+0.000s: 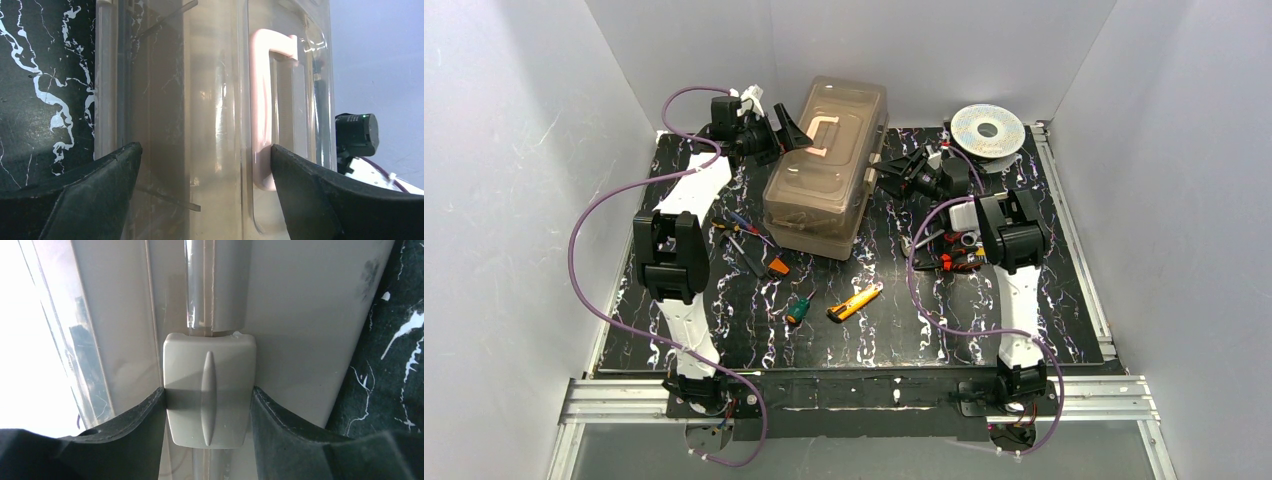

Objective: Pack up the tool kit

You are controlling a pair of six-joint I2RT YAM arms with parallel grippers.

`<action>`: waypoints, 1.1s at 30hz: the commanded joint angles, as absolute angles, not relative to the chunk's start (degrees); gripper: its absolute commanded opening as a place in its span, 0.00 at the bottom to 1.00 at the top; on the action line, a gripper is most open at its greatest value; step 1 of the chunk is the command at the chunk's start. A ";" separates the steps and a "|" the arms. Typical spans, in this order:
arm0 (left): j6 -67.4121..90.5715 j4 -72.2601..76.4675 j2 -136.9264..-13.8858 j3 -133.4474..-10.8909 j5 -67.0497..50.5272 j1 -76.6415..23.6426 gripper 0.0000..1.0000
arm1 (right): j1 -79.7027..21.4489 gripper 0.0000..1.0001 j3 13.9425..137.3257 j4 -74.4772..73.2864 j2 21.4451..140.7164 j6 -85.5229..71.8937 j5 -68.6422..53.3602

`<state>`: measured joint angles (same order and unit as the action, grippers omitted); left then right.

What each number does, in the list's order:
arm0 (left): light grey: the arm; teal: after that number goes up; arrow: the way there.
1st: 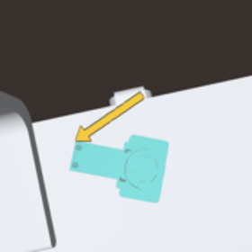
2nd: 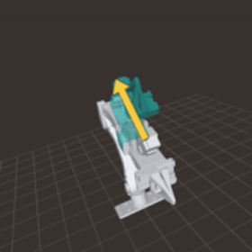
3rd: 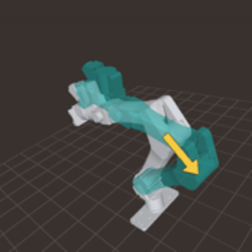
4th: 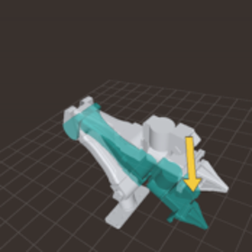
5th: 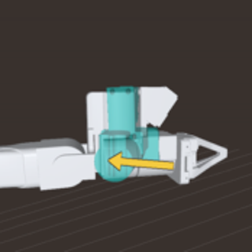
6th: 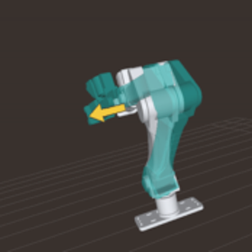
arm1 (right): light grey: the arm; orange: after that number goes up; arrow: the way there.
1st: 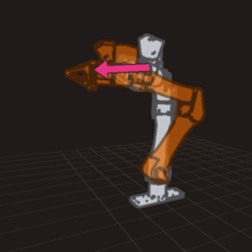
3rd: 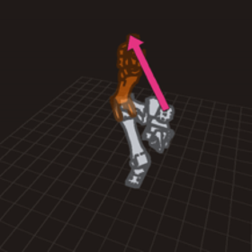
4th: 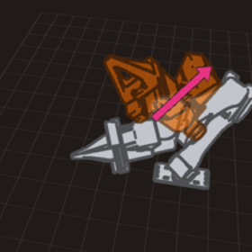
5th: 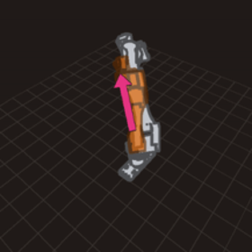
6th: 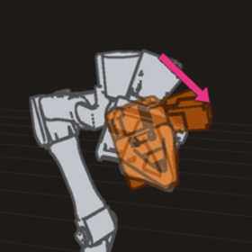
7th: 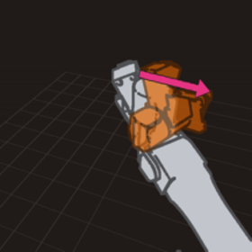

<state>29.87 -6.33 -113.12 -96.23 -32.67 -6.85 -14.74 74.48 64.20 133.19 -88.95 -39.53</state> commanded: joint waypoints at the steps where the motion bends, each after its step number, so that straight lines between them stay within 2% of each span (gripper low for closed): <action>1: 29.60 -9.63 -111.19 -95.13 -37.00 -9.05 0.98 | -17.40 0.24 73.40 55.34 124.16 -81.30 -38.69; 7: 28.51 -10.45 -109.85 -94.55 -35.57 -9.01 0.98 | -17.40 0.21 72.76 39.49 119.44 -72.27 -34.66; 12: 28.08 -10.79 -109.71 -94.40 -34.83 -9.14 0.98 | -17.40 0.16 72.02 34.04 116.51 -68.45 -32.15; 21: 26.82 -11.69 -109.51 -93.74 -33.44 -9.49 0.98 | -17.40 0.18 72.52 24.30 113.63 -64.44 -28.43; 22: 26.79 -11.73 -109.47 -93.81 -33.40 -9.49 0.98 | -17.35 0.28 72.03 25.22 113.56 -64.69 -28.95; 24: 26.72 -11.90 -109.30 -93.92 -33.41 -9.49 0.98 | -16.79 0.62 69.11 32.10 113.76 -67.57 -30.53; 25: 26.68 -12.01 -109.13 -94.03 -33.40 -9.49 0.98 | -16.38 0.71 67.37 37.29 114.11 -69.64 -31.42; 26: 26.49 -12.22 -109.02 -94.23 -33.31 -9.49 0.98 | -15.64 0.75 66.53 42.41 115.00 -71.27 -32.75; 29: 26.00 -13.13 -108.44 -95.00 -32.88 -9.49 0.98 | -14.45 0.81 66.76 44.19 116.31 -71.63 -35.99; 33: 24.81 -15.45 -107.11 -97.20 -30.65 -9.45 0.98 | -13.95 0.84 65.88 32.30 110.22 -61.40 -32.53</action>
